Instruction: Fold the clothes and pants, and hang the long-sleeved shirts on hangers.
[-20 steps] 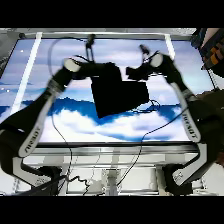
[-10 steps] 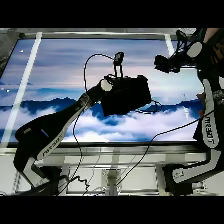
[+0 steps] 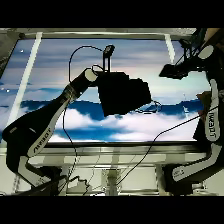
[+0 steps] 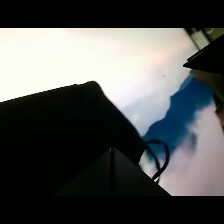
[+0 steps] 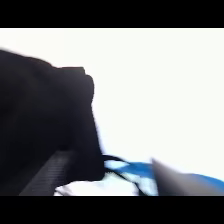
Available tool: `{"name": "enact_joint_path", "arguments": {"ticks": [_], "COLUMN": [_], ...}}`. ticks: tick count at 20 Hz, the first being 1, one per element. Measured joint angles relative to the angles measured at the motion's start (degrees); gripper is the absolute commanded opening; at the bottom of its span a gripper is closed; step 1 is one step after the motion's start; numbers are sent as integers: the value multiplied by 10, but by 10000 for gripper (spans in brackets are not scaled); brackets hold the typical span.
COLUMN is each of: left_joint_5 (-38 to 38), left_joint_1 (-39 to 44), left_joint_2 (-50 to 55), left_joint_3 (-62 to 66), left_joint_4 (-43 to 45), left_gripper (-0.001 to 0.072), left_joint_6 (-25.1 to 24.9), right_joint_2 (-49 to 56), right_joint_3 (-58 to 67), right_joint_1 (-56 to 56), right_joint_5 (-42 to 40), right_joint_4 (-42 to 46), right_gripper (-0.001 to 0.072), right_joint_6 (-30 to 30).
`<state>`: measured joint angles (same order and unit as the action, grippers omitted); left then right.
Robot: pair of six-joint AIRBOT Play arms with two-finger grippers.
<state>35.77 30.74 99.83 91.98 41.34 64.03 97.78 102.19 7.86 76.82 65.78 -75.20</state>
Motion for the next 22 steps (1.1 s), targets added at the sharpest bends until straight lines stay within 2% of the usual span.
{"name": "enact_joint_path", "arguments": {"ticks": [3,7,14,22], "left_joint_5": [19,25,-54,-59], "left_joint_1": [-13,-2,73,179], "left_joint_2": [15,55,105,112], "left_joint_3": [0,0,0,0], "left_joint_4": [98,169,198,196], "left_gripper": [7,6,7,9], "left_joint_6": [34,78,94,97], "right_joint_2": [16,29,45,85], "right_joint_3": [0,0,0,0], "right_joint_1": [-32,-96,-164,-168], "right_joint_5": [-12,-50,-102,-94], "right_joint_4": [-22,9,97,168], "right_gripper": [710,698,692,690], "right_joint_6": [24,25,-42,-64]}}
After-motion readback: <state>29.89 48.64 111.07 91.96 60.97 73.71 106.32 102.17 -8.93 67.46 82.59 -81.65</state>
